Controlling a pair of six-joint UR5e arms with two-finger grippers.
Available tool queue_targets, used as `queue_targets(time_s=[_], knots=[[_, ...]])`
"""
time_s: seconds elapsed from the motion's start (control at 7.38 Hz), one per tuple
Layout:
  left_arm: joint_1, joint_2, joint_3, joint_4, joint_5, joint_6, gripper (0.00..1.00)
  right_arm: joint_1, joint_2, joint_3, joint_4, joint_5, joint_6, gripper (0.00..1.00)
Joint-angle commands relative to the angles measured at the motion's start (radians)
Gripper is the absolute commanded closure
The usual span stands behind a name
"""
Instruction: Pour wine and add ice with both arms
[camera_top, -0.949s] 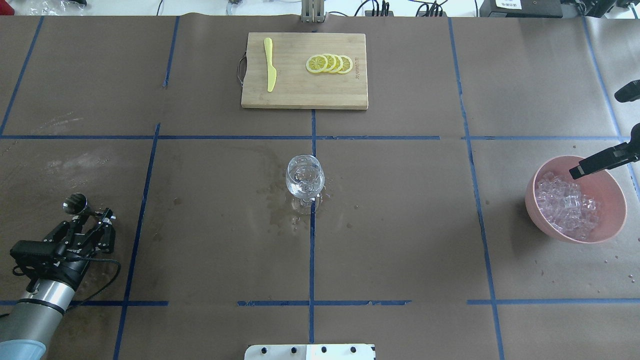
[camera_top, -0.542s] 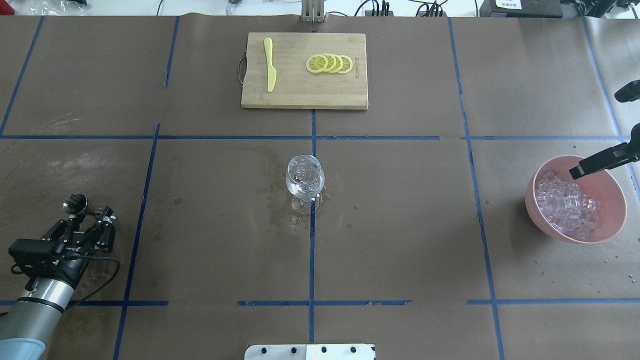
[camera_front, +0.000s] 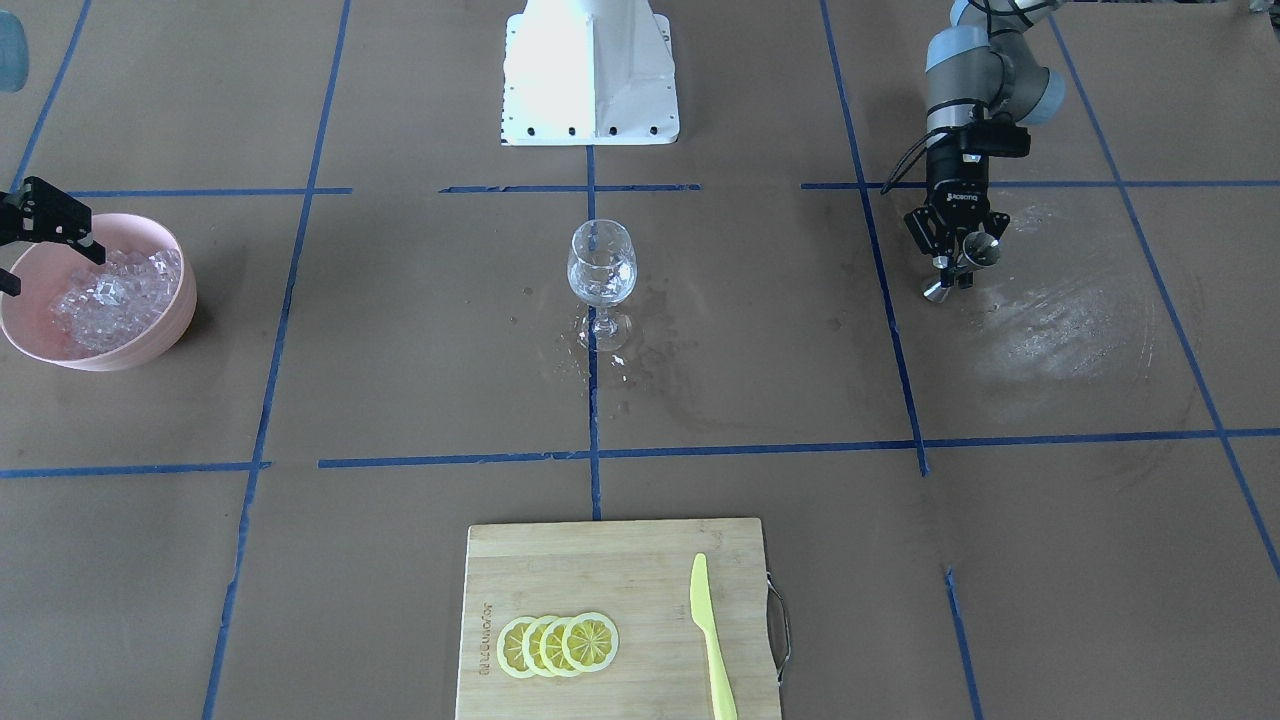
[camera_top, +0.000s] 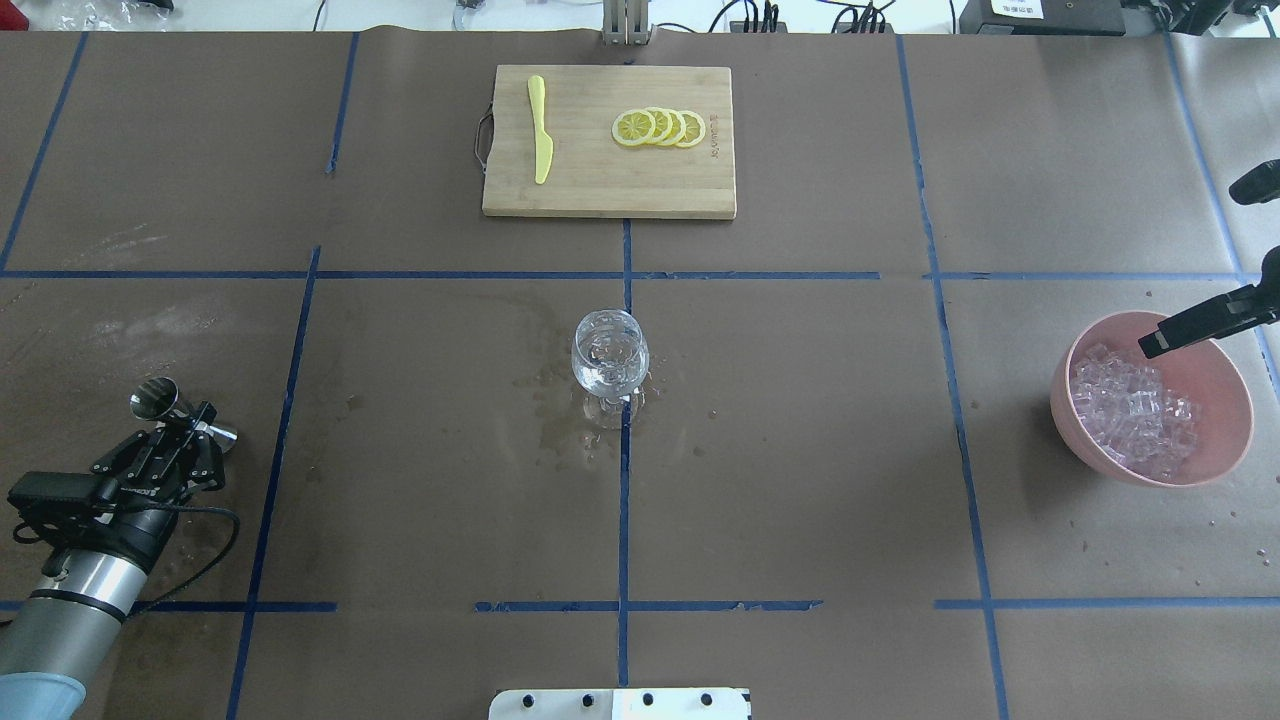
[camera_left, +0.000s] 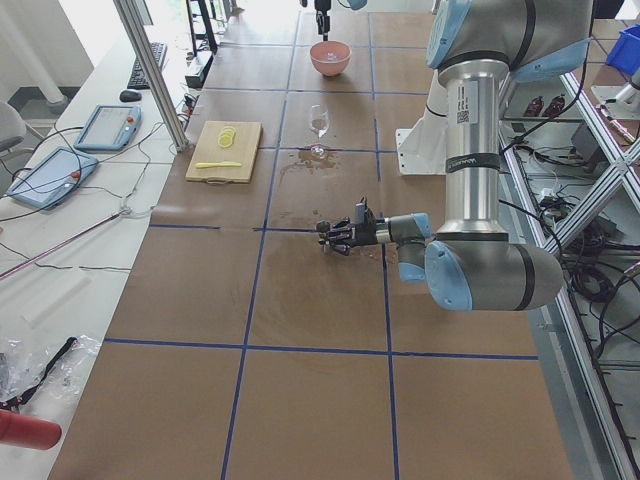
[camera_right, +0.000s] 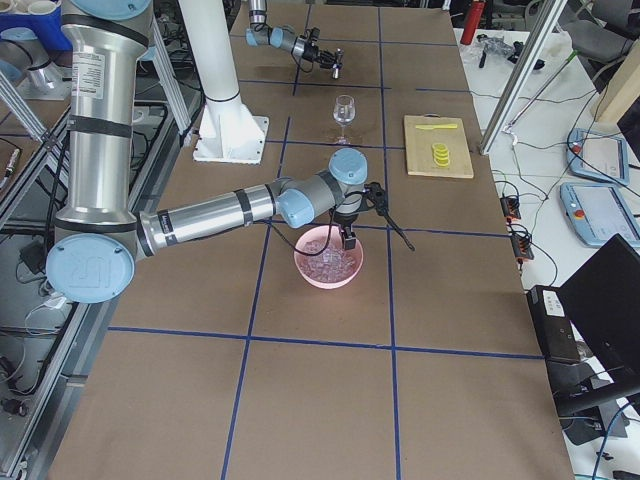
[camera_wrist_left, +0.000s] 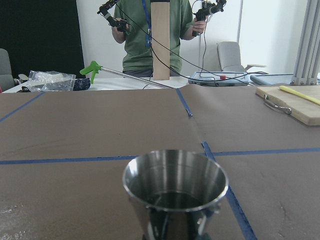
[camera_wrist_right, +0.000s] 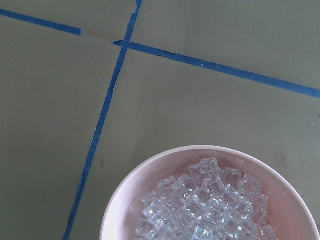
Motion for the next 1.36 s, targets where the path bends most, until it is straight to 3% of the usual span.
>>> queue_targets(time_s=[0.0, 0.41, 0.68, 0.95, 1.22], knots=[[-0.001, 0.012, -0.002, -0.056, -0.003, 0.024, 1.0, 0.0, 0.0, 0.0, 0.0, -0.001, 0.0, 0.0], [-0.018, 0.007, -0.059, -0.204, -0.009, 0.329, 1.0, 0.0, 0.0, 0.0, 0.0, -0.001, 0.0, 0.0], [-0.021, -0.001, -0.209, -0.191, -0.113, 0.386, 1.0, 0.0, 0.002, 0.003, 0.0, -0.001, -0.002, 0.0], [-0.059, -0.06, -0.225, -0.181, -0.197, 0.475, 1.0, 0.0, 0.008, 0.012, 0.0, -0.001, 0.0, 0.0], [-0.107, -0.179, -0.263, -0.073, -0.244, 0.533, 1.0, -0.002, 0.015, 0.015, 0.002, -0.006, 0.002, 0.0]])
